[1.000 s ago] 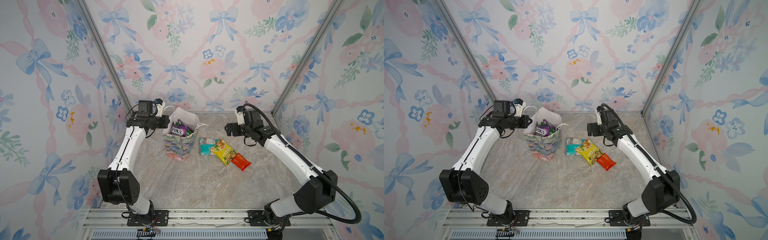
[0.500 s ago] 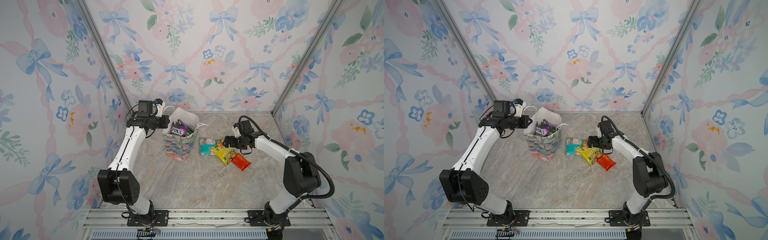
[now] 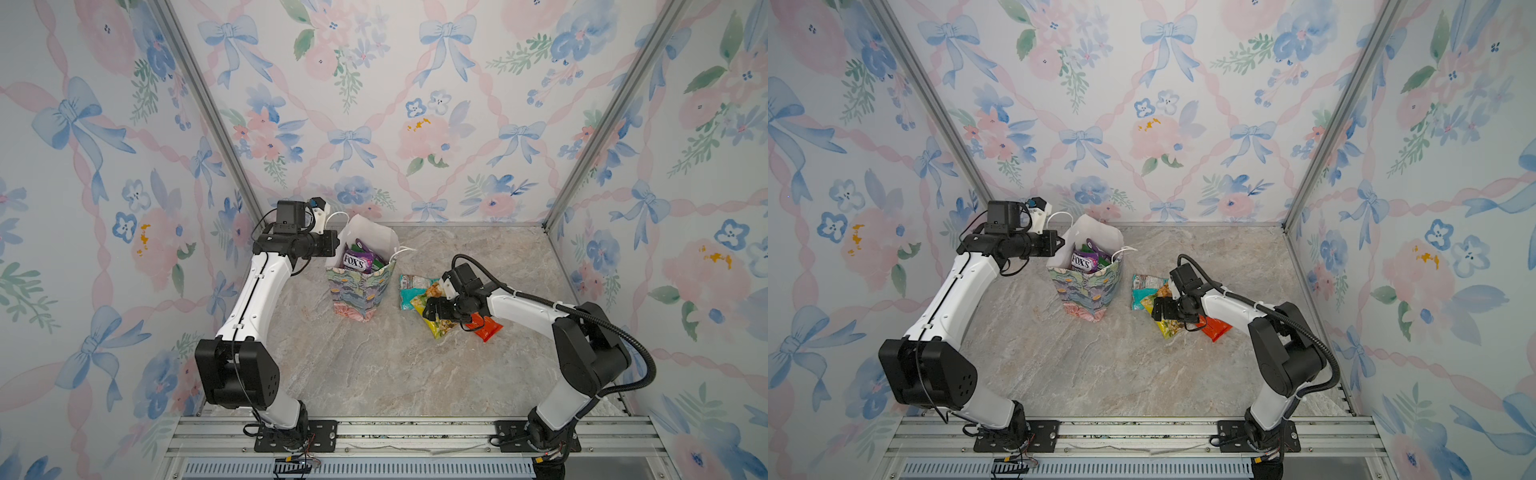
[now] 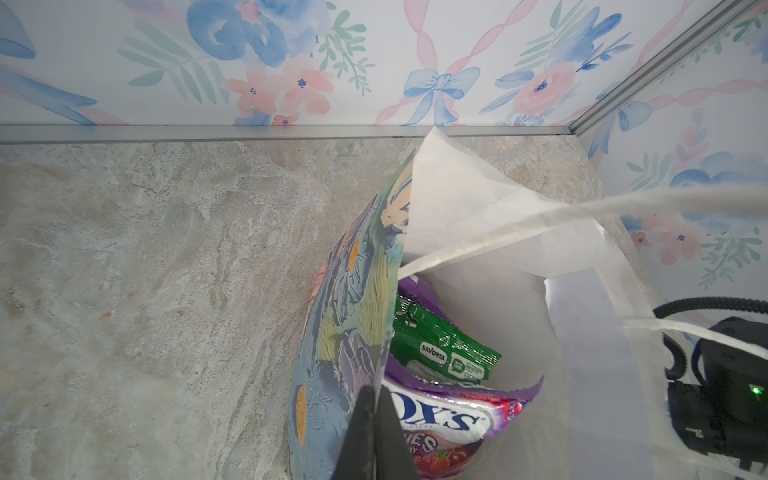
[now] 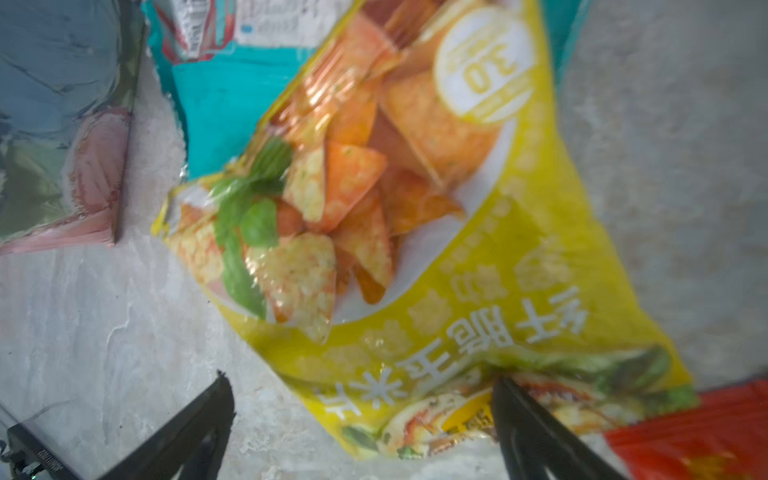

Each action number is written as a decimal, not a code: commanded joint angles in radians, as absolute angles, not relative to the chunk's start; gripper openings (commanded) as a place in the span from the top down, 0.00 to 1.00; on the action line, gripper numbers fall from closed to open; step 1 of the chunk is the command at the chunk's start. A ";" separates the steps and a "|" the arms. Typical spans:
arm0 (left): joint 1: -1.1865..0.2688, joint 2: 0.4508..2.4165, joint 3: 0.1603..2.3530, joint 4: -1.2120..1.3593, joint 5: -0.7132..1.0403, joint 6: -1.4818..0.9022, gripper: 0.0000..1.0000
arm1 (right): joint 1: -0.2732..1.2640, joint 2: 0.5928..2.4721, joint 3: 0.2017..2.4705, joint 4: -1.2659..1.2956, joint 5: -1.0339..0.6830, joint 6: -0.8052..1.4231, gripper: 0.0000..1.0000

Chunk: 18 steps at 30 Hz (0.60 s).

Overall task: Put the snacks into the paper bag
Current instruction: 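Move the right gripper down to the yellow chip bag on the table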

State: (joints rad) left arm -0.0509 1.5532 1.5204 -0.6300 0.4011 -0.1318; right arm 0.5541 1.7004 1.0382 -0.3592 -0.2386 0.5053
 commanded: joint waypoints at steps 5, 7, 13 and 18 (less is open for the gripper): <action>-0.046 1.556 1.508 -0.646 0.407 -0.119 1.00 | 0.599 1.613 1.034 -0.323 -0.285 0.610 0.02; -0.046 1.554 1.508 -0.646 0.407 -0.119 1.00 | 0.584 1.598 1.051 -0.359 -0.263 0.564 0.02; -0.048 1.548 1.507 -0.646 0.405 -0.119 1.00 | 0.479 1.594 1.048 -0.384 -0.271 0.446 0.03; -0.048 1.550 1.507 -0.646 0.405 -0.118 1.00 | 0.404 1.617 1.034 -0.372 -0.314 0.389 0.09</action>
